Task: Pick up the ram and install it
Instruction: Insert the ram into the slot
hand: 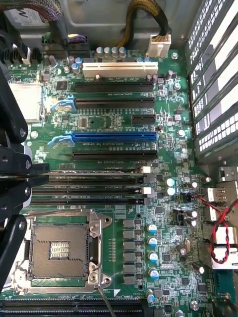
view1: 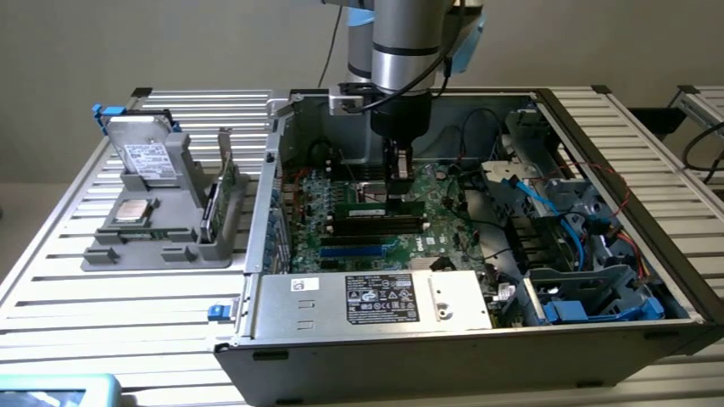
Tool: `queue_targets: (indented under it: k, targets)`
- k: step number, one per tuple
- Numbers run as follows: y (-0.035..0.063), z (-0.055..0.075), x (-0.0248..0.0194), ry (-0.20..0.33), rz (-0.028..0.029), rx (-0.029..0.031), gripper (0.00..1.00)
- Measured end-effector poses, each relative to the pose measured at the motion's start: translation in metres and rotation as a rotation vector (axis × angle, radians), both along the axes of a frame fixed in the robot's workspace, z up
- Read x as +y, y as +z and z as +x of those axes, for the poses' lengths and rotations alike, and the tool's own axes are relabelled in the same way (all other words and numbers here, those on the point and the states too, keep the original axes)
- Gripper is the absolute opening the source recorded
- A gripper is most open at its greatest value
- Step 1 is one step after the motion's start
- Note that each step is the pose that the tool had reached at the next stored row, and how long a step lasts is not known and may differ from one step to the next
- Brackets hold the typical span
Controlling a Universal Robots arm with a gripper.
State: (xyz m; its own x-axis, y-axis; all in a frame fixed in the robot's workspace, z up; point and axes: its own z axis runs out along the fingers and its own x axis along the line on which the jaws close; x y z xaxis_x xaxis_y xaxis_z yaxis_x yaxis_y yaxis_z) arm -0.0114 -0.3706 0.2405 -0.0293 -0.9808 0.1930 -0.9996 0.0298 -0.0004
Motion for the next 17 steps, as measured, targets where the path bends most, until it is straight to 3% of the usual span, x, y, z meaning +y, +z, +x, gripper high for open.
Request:
queue_targets:
  k: [2, 7, 11, 17]
  targets:
    - [-0.0011, 0.0000, 0.0000, 0.000, 0.0067, 0.0010, 0.12]
    - [-0.0024, 0.0000, -0.0002, 0.000, 0.0067, 0.0040, 0.12]
    - [-0.0031, 0.0000, -0.0046, 0.000, 0.0069, 0.0061, 0.12]
    - [-0.0059, 0.0003, -0.0048, 0.000, 0.0066, 0.0069, 0.12]
